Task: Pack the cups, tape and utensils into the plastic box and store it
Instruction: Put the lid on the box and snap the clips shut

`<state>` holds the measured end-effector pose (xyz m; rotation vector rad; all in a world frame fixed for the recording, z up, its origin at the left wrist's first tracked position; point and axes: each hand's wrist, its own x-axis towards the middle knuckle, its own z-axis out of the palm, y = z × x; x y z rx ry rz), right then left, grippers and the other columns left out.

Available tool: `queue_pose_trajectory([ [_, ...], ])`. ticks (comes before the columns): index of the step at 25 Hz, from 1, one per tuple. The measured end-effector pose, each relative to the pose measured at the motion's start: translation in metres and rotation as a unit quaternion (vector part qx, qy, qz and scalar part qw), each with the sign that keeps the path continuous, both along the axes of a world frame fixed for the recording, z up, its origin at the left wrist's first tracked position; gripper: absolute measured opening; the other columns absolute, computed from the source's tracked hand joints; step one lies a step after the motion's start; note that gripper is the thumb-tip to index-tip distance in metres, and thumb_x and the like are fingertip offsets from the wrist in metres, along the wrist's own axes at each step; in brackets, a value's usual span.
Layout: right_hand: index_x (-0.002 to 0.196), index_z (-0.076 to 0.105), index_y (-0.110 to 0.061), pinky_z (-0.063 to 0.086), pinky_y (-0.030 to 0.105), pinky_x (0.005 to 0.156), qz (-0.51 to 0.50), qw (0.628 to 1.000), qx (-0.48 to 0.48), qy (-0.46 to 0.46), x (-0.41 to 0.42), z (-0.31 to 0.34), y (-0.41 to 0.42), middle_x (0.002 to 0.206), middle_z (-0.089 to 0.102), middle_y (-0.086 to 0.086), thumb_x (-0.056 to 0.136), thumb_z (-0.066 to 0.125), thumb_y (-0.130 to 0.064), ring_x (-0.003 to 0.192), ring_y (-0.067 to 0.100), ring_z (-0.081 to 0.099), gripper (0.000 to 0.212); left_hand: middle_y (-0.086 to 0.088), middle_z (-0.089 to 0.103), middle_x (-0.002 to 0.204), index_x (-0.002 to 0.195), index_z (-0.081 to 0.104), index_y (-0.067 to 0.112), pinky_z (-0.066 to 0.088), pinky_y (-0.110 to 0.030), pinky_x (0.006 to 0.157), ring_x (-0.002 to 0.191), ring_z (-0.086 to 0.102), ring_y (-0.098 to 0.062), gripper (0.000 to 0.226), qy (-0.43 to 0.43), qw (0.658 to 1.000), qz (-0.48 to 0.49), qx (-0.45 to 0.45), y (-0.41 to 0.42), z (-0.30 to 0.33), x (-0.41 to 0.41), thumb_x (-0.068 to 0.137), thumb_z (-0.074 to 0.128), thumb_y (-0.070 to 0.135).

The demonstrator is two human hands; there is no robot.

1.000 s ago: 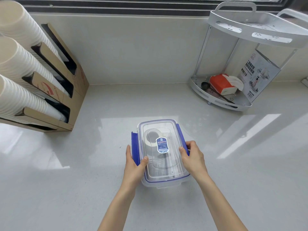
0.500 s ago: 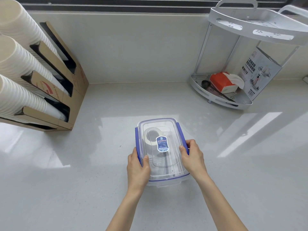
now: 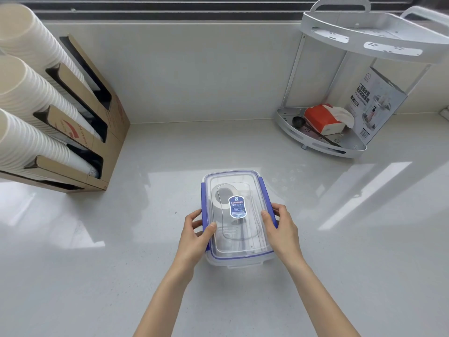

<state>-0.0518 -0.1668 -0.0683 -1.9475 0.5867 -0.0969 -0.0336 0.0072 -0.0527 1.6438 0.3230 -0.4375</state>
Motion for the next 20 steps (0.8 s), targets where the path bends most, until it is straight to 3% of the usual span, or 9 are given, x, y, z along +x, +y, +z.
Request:
queue_pose_trajectory([
  [6,0.126,0.046,-0.024,0.040,0.006,0.051,0.008,0.999,0.034,0.037,-0.010,0.004,-0.007,0.092,0.054,-0.001,0.089,0.052,-0.038,0.076,0.012,0.052,0.039,-0.004,0.053,0.120,0.131,0.036,0.028,0.048,-0.027,0.066,0.090,0.058,-0.017,0.051,0.025,0.999,0.017,-0.024,0.001,-0.004,-0.005,0.085,0.057,0.024],
  [9,0.127,0.043,-0.026,0.043,0.012,0.059,0.023,0.997,0.051,0.052,-0.022,0.005,-0.014,0.094,0.055,-0.002,0.086,0.056,-0.041,0.076,0.010,0.055,0.046,-0.006,0.056,0.118,0.134,0.031,0.025,0.049,-0.037,0.080,0.092,0.058,-0.020,0.057,0.057,0.997,0.015,-0.042,0.000,-0.006,-0.009,0.084,0.059,0.023],
  [12,0.129,0.040,-0.019,0.049,0.027,0.079,0.030,0.994,0.067,0.077,-0.032,0.003,-0.020,0.105,0.056,0.002,0.085,0.058,-0.041,0.092,0.020,0.058,0.053,-0.003,0.063,0.098,0.127,0.039,0.017,0.056,-0.028,0.060,0.080,0.061,-0.016,0.046,0.072,0.996,0.003,-0.058,-0.007,-0.002,-0.014,0.085,0.058,0.015],
  [14,0.125,0.044,-0.015,0.048,0.022,0.072,0.017,0.995,0.072,0.064,-0.038,0.005,-0.029,0.104,0.057,0.003,0.086,0.058,-0.036,0.089,0.019,0.057,0.047,-0.001,0.062,0.089,0.121,0.043,0.016,0.055,-0.022,0.047,0.075,0.060,-0.014,0.040,0.080,0.994,0.005,-0.077,-0.017,0.000,-0.021,0.084,0.057,0.010],
  [16,0.120,0.049,-0.014,0.042,0.012,0.061,0.013,0.997,0.068,0.047,-0.042,0.009,-0.042,0.096,0.057,0.001,0.087,0.058,-0.032,0.079,0.015,0.055,0.039,-0.002,0.062,0.090,0.121,0.042,0.015,0.056,-0.025,0.051,0.075,0.060,-0.015,0.041,0.082,0.992,0.011,-0.093,-0.030,0.000,-0.028,0.083,0.059,0.010],
  [20,0.114,0.053,-0.014,0.041,0.007,0.057,-0.002,0.997,0.070,0.026,-0.047,0.018,-0.074,0.080,0.055,-0.008,0.087,0.059,-0.030,0.069,0.003,0.052,0.032,-0.003,0.065,0.093,0.123,0.044,0.014,0.054,-0.028,0.062,0.078,0.062,-0.017,0.044,0.067,0.992,0.016,-0.105,-0.059,0.002,-0.035,0.083,0.060,0.015],
])
